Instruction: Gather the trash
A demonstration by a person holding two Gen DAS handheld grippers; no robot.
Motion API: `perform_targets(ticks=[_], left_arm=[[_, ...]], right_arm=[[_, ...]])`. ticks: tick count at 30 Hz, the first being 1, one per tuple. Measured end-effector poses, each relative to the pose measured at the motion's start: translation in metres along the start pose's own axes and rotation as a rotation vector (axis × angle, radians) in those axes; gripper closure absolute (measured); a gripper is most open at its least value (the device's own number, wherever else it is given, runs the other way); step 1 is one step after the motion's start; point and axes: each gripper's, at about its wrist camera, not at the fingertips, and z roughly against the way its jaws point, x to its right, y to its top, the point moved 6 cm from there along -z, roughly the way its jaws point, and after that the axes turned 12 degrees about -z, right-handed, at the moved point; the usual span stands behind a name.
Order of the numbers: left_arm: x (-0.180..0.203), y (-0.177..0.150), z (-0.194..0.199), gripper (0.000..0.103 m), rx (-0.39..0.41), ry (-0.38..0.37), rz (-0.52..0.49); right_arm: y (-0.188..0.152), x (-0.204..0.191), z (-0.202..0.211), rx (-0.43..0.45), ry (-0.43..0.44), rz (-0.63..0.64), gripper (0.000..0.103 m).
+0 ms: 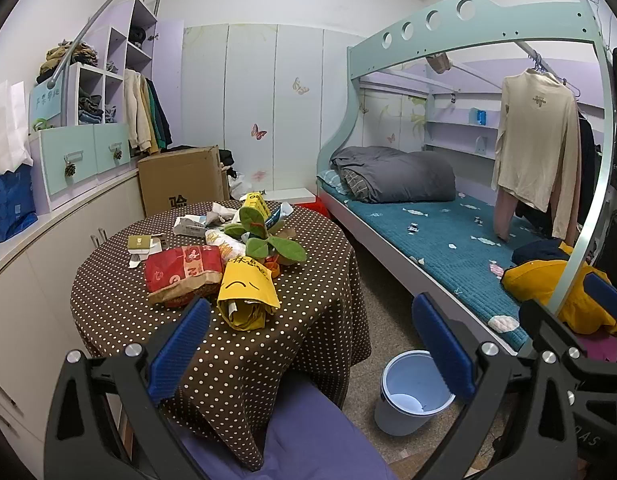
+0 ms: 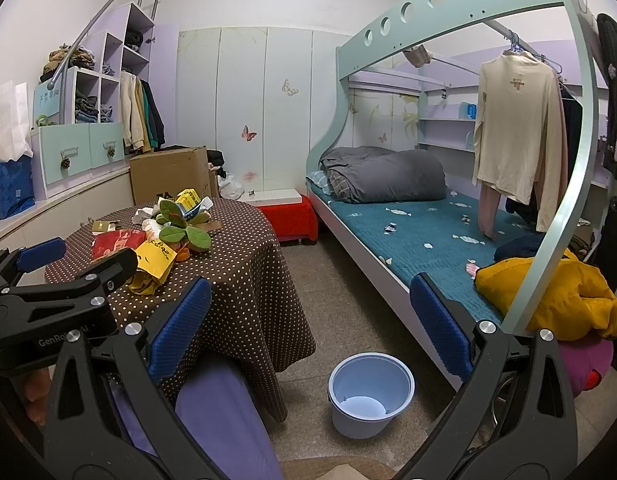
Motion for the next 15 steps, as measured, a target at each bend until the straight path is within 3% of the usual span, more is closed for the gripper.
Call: perform_targets(ticks=[15], left_arm=[[0.0013, -0.0016, -0.0004, 0.004, -0.007, -0.003, 0.005]], right_arm=[[-0.0034, -0.0027, -0.0003, -0.007, 0.002, -0.003, 0.005]])
